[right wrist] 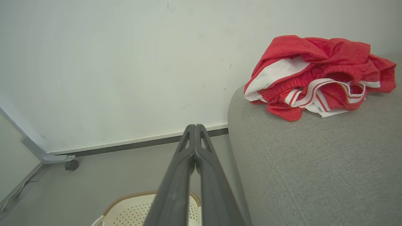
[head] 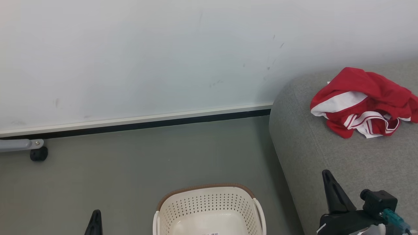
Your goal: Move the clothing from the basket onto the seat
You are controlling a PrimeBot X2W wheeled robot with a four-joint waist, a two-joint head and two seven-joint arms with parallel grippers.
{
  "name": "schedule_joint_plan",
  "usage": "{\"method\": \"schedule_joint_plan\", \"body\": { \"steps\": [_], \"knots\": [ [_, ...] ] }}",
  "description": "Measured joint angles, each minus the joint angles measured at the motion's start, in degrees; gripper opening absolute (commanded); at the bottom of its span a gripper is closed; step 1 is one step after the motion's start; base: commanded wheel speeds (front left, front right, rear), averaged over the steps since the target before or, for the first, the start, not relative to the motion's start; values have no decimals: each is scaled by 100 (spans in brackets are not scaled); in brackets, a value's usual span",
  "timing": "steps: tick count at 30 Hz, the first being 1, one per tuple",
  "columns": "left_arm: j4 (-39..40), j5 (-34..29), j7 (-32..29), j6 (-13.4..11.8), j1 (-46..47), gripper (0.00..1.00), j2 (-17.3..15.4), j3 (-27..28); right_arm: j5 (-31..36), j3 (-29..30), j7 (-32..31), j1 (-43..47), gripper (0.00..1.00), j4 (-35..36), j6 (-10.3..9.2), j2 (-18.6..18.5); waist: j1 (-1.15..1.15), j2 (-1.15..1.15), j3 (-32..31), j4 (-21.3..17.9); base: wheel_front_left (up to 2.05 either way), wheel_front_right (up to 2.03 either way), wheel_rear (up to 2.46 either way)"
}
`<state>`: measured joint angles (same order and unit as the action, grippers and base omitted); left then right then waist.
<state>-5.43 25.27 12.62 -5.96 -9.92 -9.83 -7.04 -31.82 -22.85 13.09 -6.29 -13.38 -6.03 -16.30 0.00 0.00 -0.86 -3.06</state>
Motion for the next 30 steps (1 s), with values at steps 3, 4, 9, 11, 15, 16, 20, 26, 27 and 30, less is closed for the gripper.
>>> {"method": "schedule_joint_plan", "body": {
  "steps": [3, 4, 9, 11, 15, 16, 20, 26, 27, 30],
  "knots": [
    [-27, 197, -53, 44, 8, 0, 15, 54, -171, 93, -77, 0, 0, -9, 29, 42, 0, 0, 3, 9, 0, 0, 0],
    [-37, 301, -91, 46, 15, 0, 21, 63, -218, 125, -93, 0, 0, -11, 52, 56, 0, 0, 4, 12, 0, 0, 0],
    [-97, 649, -197, 98, 68, 0, 69, 115, -522, 279, -200, -1, 0, -33, 101, 119, 0, 0, 8, 27, 0, 0, 0],
    [-118, 753, -230, 130, 86, 0, 84, 140, -632, 342, -252, -1, 0, -41, 131, 147, 0, 0, 10, 33, 0, 0, 0],
    [-145, 964, -296, 152, 153, 0, 94, 177, -827, 425, -307, -1, 0, -51, 162, 192, 0, 0, 13, 43, 0, 0, 0],
    [-155, 1032, -307, 164, 163, 0, 100, 192, -881, 456, -336, -1, 0, -54, 182, 200, 0, 0, 14, 46, 0, 0, 0],
    [-199, 1271, -399, 208, 192, 0, 125, 250, -1128, 578, -407, -1, 0, -73, 227, 255, 0, 0, 18, 58, 0, 0, 0],
    [-268, 1677, -504, 296, 280, 0, 175, 310, -1482, 759, -531, -1, 0, -96, 302, 332, 0, 0, 23, 77, 0, 0, 0],
    [-283, 1745, -513, 298, 281, 0, 182, 318, -1536, 787, -554, -1, 0, -98, 303, 346, 0, 0, 24, 80, 0, 0, 0],
    [-320, 1882, -583, 352, 324, 0, 196, 357, -1693, 873, -604, -1, 0, -111, 353, 386, 0, 0, 27, 89, 0, 0, 0]
  ]
}}
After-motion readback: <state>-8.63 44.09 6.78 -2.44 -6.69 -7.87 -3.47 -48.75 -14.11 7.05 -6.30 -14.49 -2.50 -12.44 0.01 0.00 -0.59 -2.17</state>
